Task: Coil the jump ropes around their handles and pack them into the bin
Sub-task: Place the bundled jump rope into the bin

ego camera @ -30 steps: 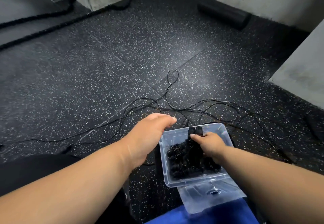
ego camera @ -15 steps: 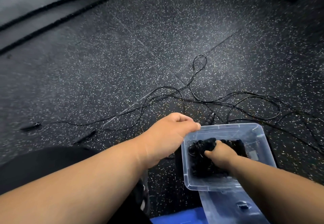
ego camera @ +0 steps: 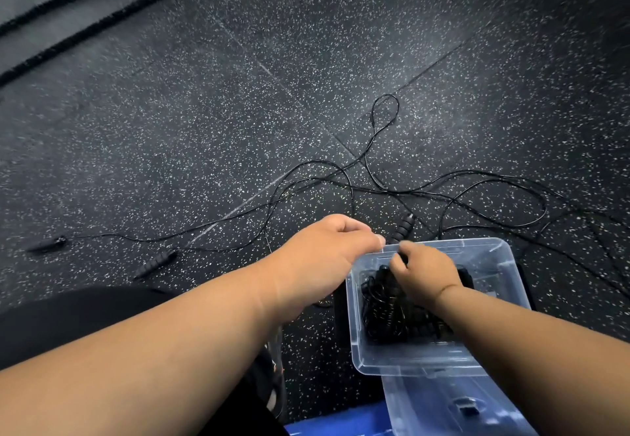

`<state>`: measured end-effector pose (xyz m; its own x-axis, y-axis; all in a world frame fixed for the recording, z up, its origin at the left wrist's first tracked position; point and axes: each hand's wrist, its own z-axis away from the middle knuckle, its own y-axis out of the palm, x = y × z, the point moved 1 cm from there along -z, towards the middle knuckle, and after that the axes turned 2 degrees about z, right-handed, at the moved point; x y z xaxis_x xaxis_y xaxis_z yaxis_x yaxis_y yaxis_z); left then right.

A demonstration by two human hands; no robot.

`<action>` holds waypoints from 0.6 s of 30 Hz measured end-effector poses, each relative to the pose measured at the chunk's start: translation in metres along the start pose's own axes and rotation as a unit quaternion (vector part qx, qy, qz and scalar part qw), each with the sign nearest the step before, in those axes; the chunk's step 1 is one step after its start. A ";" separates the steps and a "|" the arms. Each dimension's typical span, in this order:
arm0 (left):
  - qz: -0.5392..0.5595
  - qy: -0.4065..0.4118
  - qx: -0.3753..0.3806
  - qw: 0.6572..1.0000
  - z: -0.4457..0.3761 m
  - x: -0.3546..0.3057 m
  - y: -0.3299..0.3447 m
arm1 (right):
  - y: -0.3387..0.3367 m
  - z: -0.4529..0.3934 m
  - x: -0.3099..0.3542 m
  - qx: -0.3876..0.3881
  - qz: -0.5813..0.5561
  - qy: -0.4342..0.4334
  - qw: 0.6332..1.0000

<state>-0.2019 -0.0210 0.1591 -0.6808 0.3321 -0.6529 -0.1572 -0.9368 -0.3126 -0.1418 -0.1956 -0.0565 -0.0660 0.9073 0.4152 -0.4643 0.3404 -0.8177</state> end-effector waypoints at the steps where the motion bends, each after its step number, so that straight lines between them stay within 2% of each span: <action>1: 0.000 -0.001 -0.003 1.000 -0.001 -0.001 -0.001 | -0.007 -0.006 0.002 -0.023 -0.014 -0.014 1.000; 4: 0.003 0.002 -0.013 1.000 -0.007 -0.002 -0.003 | -0.026 -0.035 0.000 -0.065 -0.056 0.017 0.996; 6: 0.008 0.003 -0.016 1.000 -0.011 -0.003 -0.003 | -0.034 -0.060 -0.008 -0.045 -0.053 0.056 0.996; 9: 0.005 -0.009 -0.022 1.000 -0.018 -0.002 -0.004 | -0.038 -0.096 -0.026 0.053 0.001 0.083 0.995; 11: 0.005 -0.018 -0.023 1.000 -0.023 -0.002 -0.004 | -0.038 -0.113 -0.031 0.135 0.041 0.072 0.987; 16: 0.012 -0.037 -0.022 0.999 -0.037 -0.006 -0.005 | -0.027 -0.143 -0.036 0.312 0.160 0.057 0.935; 18: 0.012 -0.045 -0.019 0.999 -0.043 -0.006 -0.004 | -0.016 -0.154 -0.044 0.321 0.188 0.050 0.927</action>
<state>-0.1658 -0.0143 0.1346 -0.7452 0.2971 -0.5970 -0.1135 -0.9387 -0.3254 0.0042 -0.2025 -0.1232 -0.2615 0.9615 0.0838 -0.8573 -0.1916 -0.4778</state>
